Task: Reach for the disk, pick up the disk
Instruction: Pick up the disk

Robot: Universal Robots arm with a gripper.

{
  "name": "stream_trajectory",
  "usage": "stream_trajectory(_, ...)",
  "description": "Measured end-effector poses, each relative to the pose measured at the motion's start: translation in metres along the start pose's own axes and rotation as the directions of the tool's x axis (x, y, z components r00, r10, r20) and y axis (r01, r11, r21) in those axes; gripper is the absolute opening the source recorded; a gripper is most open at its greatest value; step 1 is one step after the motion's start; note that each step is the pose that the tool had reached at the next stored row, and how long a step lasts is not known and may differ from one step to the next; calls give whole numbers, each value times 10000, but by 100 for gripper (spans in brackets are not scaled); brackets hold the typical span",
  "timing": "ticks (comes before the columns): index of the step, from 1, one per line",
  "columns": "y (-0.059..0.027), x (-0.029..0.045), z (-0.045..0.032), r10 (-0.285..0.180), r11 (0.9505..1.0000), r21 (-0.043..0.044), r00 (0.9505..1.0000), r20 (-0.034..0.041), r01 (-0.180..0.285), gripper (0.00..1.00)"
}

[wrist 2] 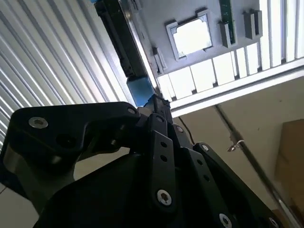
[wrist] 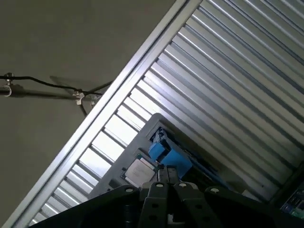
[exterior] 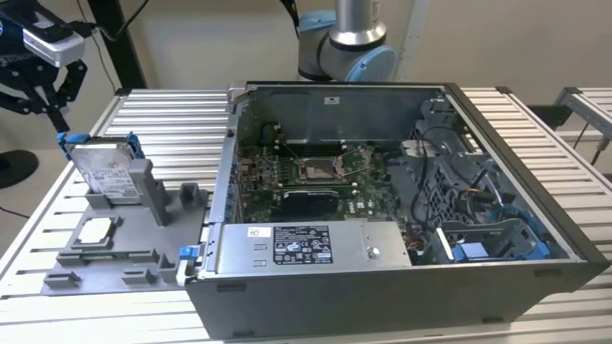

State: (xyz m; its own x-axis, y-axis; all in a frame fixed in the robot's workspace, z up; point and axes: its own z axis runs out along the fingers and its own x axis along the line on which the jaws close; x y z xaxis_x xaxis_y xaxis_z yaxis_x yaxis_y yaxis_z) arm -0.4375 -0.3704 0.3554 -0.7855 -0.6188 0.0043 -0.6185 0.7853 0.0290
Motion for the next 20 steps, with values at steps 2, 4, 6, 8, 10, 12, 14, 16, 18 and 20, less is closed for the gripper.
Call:
stream_trajectory(2,0,0,0,-359,9994,9,9994,-17,359,0)
stream_trajectory(4,0,0,0,-723,9974,17,9974,-34,723,0)
stream_trajectory(6,0,0,0,-1098,9939,25,9939,-52,1098,0)
stream_trajectory(8,0,0,0,-1454,9894,32,9893,-70,1455,0)
stream_trajectory(10,0,0,0,-1803,9836,39,9836,-87,1803,0)
stream_trajectory(12,0,0,0,-2159,9764,52,9764,-104,2160,0)
stream_trajectory(14,0,0,0,-2524,9676,75,9675,-114,2525,0)
stream_trajectory(16,1,0,0,-2854,9583,121,9583,-115,2855,0)
stream_trajectory(18,1,0,-1,-3164,9484,182,9486,-115,3166,0)
stream_trajectory(20,0,-1,1,-3479,9372,236,9375,-116,3481,0)
